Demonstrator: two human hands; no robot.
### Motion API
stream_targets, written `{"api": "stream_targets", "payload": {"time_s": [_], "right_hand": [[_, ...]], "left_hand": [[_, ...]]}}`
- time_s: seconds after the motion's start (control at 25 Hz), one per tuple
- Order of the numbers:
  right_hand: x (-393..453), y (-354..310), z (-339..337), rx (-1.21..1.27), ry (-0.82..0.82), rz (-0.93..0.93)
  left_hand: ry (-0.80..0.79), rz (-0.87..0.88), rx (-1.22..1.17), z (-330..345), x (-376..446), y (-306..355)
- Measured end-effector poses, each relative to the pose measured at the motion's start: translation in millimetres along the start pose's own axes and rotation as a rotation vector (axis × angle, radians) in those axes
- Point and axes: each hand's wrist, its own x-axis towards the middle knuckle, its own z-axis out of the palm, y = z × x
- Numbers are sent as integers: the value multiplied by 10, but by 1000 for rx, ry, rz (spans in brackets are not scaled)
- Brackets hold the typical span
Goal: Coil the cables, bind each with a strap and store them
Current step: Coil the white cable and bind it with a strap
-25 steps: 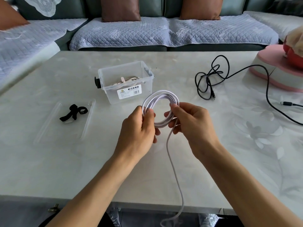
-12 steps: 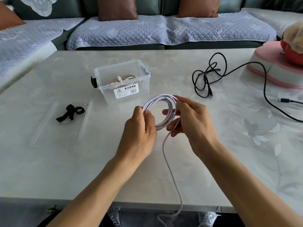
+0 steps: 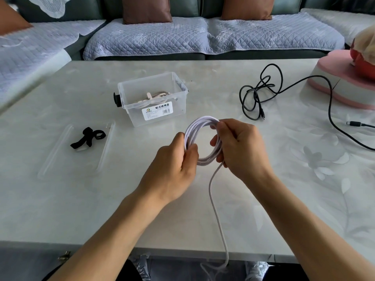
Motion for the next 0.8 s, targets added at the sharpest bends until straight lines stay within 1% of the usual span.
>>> {"api": "stream_targets", "payload": {"time_s": [0.08,0.2,0.28,0.36,0.48,0.56,0.64,0.72,0.8], "right_hand": [[3,19,22,-113,-9,-99],[-40,11,68,-267,-96,-294],[-71,-5,96,-283,-161,-331],[-82,-32,99,-215,-201,-251],[-67,-98,32,-44,-218,-67],[-57,-149,-31,14,-211,-12],[-62,-168,-69,22,-158,9],[-70,-169,-71,41,-72,36],[-80,-168,-53,49,-11,49]], "left_hand": [[-27,-36,-49,-51,4,3],[-26,-52,-95,-123,34,18],[-34,-39,-65,-141,61,3],[-32,-62,-60,-143,84,-22],[31,-104,-89,-148,113,-61],[48,-102,-100,-166,112,-64],[4,-70,-85,-167,90,-50],[-32,-15,-56,-145,54,-25],[2,31,-61,-115,37,-4]]}}
